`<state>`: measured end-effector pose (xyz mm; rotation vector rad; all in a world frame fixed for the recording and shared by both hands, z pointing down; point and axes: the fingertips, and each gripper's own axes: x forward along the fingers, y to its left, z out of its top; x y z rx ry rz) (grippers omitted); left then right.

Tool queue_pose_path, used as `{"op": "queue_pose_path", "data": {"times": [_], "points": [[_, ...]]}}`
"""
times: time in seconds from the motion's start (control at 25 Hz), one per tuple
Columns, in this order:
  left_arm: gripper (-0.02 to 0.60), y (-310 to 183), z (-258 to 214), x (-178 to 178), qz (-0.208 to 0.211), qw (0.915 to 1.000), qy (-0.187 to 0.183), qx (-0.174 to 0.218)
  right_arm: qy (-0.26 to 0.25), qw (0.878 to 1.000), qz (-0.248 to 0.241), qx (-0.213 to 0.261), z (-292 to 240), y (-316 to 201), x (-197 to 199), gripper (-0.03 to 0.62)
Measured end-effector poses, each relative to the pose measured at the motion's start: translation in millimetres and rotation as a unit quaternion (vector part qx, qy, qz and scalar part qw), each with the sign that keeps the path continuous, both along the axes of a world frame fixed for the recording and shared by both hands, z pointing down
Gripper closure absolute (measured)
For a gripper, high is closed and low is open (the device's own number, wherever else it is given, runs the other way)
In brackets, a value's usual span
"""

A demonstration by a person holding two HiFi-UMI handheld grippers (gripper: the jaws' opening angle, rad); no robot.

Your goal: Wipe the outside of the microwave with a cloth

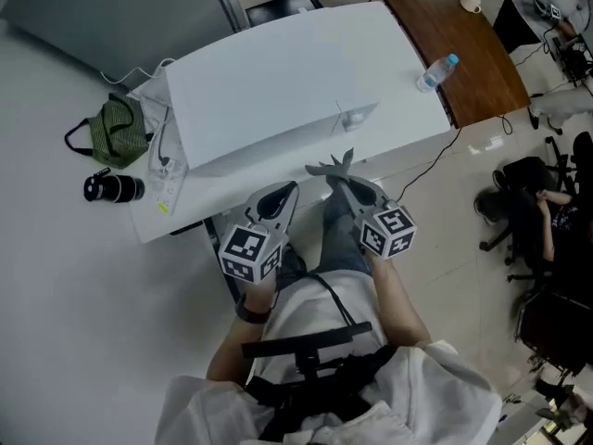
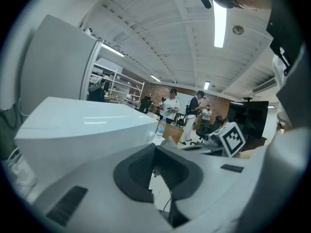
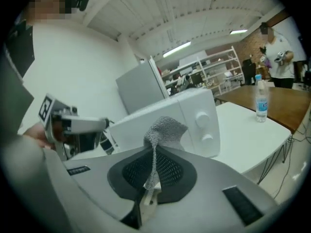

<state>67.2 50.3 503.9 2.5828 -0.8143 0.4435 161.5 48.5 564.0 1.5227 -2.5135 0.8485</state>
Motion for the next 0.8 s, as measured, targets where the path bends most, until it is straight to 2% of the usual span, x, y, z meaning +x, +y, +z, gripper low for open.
{"op": "queue_pose_path", "data": {"times": [0.08, 0.16, 0.28, 0.36, 0.52, 0.72, 0.8], "points": [[0.555, 25.3, -1.0, -43.4, -0.027, 0.9996, 0.007, 0.0, 0.009, 0.998, 0.031, 0.048, -39.1, 22.1, -31.8, 0.565], [0.555, 50.0, -8.8, -76.1, -0.056, 0.9983, 0.016, 0.005, 0.044, 0.994, 0.044, 0.095, -76.0, 46.1, -57.5, 0.565], [0.555, 78.8, -21.7, -101.5, -0.091, 0.9957, 0.015, 0.005, 0.051, 0.988, 0.038, 0.14, -124.0, 74.3, -82.7, 0.565], [0.555, 90.8, -31.4, -104.2, -0.1, 0.9947, 0.024, 0.009, 0.045, 0.987, 0.02, 0.151, -141.4, 85.6, -92.2, 0.565], [0.555, 104.5, -58.6, -88.9, -0.088, 0.9934, 0.065, 0.034, 0.042, 0.985, -0.01, 0.166, -160.2, 91.3, -99.3, 0.566], [0.556, 121.6, -81.3, -63.2, -0.091, 0.992, 0.03, 0.082, 0.021, 0.982, -0.029, 0.186, -178.2, 105.2, -89.8, 0.566], [0.557, 123.2, -84.3, -63.6, -0.092, 0.9909, 0.028, 0.094, 0.015, 0.981, -0.032, 0.188, -178.5, 105.5, -89.2, 0.566]]}}
